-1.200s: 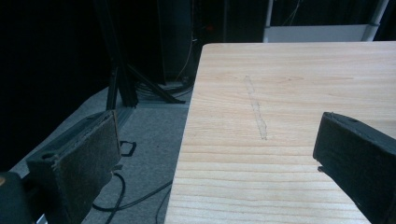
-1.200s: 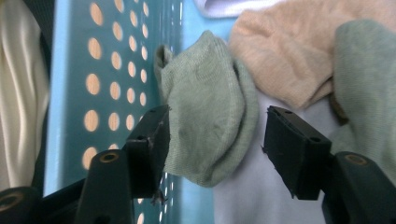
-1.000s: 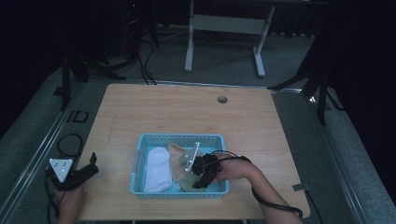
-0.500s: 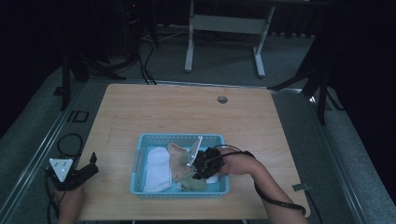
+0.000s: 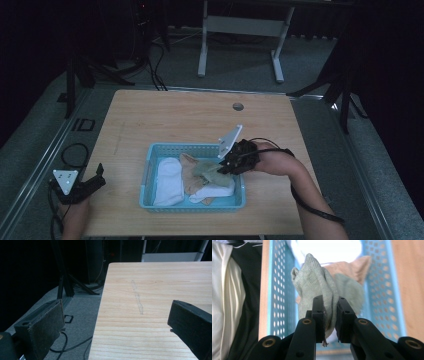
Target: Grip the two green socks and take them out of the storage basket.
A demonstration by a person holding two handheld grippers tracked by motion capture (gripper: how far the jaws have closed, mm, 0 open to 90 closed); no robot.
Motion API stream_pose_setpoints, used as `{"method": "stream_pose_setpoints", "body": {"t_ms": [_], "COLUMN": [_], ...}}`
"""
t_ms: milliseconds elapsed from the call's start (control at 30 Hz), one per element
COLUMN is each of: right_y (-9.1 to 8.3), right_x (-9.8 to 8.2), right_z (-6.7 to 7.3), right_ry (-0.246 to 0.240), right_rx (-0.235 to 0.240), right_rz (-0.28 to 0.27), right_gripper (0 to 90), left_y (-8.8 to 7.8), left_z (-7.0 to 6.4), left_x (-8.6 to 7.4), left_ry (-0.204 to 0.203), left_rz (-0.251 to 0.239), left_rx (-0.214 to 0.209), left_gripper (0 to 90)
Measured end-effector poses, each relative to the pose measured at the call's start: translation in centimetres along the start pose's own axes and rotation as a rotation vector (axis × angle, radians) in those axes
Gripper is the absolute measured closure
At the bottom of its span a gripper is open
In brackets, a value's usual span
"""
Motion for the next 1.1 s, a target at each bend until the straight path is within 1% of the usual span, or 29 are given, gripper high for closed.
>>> {"method": "stream_pose_setpoints", "body": {"t_ms": [200, 300, 433, 467, 500, 567, 600, 633, 667, 700, 767, 833, 867, 967, 1100], "right_y": [-3.1, -4.4, -5.6, -5.6, -6.0, -6.4, -6.5, -6.5, -6.6, -6.7, -6.6, -6.3, -6.3, -5.5, -4.3], "right_x": [-1.9, -3.2, -5.2, -5.2, -6.3, -7.3, -7.8, -7.8, -8.3, -9.4, -10.6, -11.5, -11.5, -13.1, -14.9], "right_z": [-0.9, -1.2, -1.5, -1.5, -1.6, -1.7, -1.7, -1.7, -1.8, -1.7, -1.7, -1.6, -1.6, -1.4, -1.2], "right_ry": [0.042, 0.075, 0.116, 0.116, 0.139, 0.163, 0.173, 0.173, 0.184, 0.207, 0.229, 0.248, 0.248, 0.287, 0.32], "right_rx": [-0.044, -0.065, -0.086, -0.086, -0.095, -0.1, -0.102, -0.102, -0.107, -0.107, -0.11, -0.105, -0.105, -0.088, -0.076], "right_rz": [-0.026, -0.036, -0.036, -0.036, -0.036, -0.044, -0.041, -0.041, -0.041, -0.048, -0.044, -0.045, -0.045, -0.056, -0.052], "right_gripper": [79.3, 79.3, 79.3, 79.3, 79.3, 79.3, 79.4, 79.4, 79.4, 79.3, 79.3, 79.3, 79.3, 79.3, 79.2], "left_y": [0.0, 0.0, 0.0, 0.0, 0.0, 0.0, 0.0, 0.0, 0.0, 0.0, 0.0, 0.0, 0.0, 0.0, 0.0], "left_z": [0.0, 0.0, 0.0, 0.0, 0.0, 0.0, 0.0, 0.0, 0.0, 0.0, 0.0, 0.0, 0.0, 0.0, 0.0], "left_x": [0.0, 0.0, 0.0, 0.0, 0.0, 0.0, 0.0, 0.0, 0.0, 0.0, 0.0, 0.0, 0.0, 0.0, 0.0], "left_ry": [0.002, 0.002, 0.003, 0.003, 0.003, 0.004, 0.004, 0.004, 0.004, 0.004, 0.004, 0.004, 0.003, 0.004, 0.004], "left_rz": [-0.002, -0.002, -0.001, -0.001, -0.002, -0.002, -0.002, -0.002, -0.002, -0.002, -0.002, -0.002, -0.002, -0.003, -0.003], "left_rx": [0.001, 0.003, 0.004, 0.004, 0.005, 0.005, 0.006, 0.006, 0.006, 0.006, 0.005, 0.005, 0.006, 0.006, 0.006], "left_gripper": [0.3, 0.3, 0.3, 0.4, 0.4, 0.4, 0.4, 0.4, 0.4, 0.3, 0.4, 0.4, 0.4, 0.4, 0.4]}}
Point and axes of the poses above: each handheld gripper's, and its own axes: y roughly forward along the jaws, x roughly out of its top, z roughly to its left, the point moved 10 cm from there along y, roughly forward along the jaws, and after that the axes turned 4 degrees about y, right-handed, at the moved point
